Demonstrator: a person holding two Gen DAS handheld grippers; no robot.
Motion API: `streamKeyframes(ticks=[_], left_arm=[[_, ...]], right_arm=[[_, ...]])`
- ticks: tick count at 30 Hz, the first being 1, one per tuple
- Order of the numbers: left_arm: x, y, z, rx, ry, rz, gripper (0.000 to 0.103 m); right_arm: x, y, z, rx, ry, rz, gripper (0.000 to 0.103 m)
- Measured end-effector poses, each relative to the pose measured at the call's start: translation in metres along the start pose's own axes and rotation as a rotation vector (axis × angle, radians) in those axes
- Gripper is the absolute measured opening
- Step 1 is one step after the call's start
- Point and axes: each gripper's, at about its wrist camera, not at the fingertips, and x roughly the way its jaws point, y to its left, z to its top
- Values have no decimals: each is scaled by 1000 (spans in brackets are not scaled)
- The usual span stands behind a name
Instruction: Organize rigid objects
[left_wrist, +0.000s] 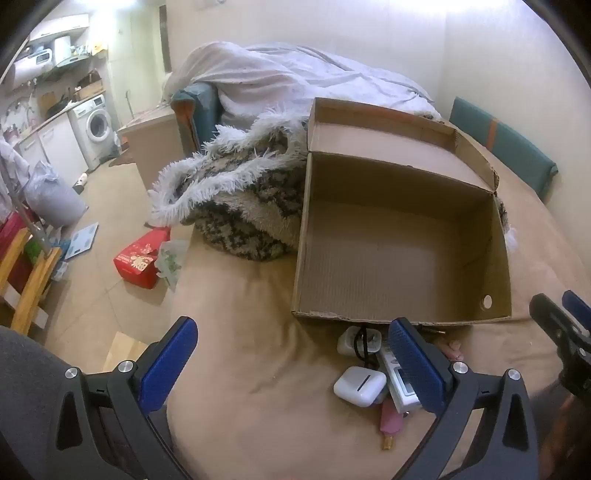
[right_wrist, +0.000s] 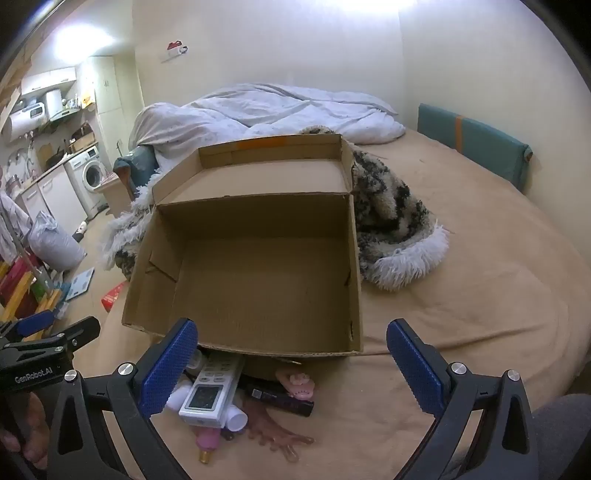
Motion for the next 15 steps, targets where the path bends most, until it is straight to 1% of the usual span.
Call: streamKeyframes(ticks=[15], left_arm=[[2, 3, 0, -3, 2, -1, 103]], right_arm=[[-4, 0, 0, 3, -1, -2, 103]])
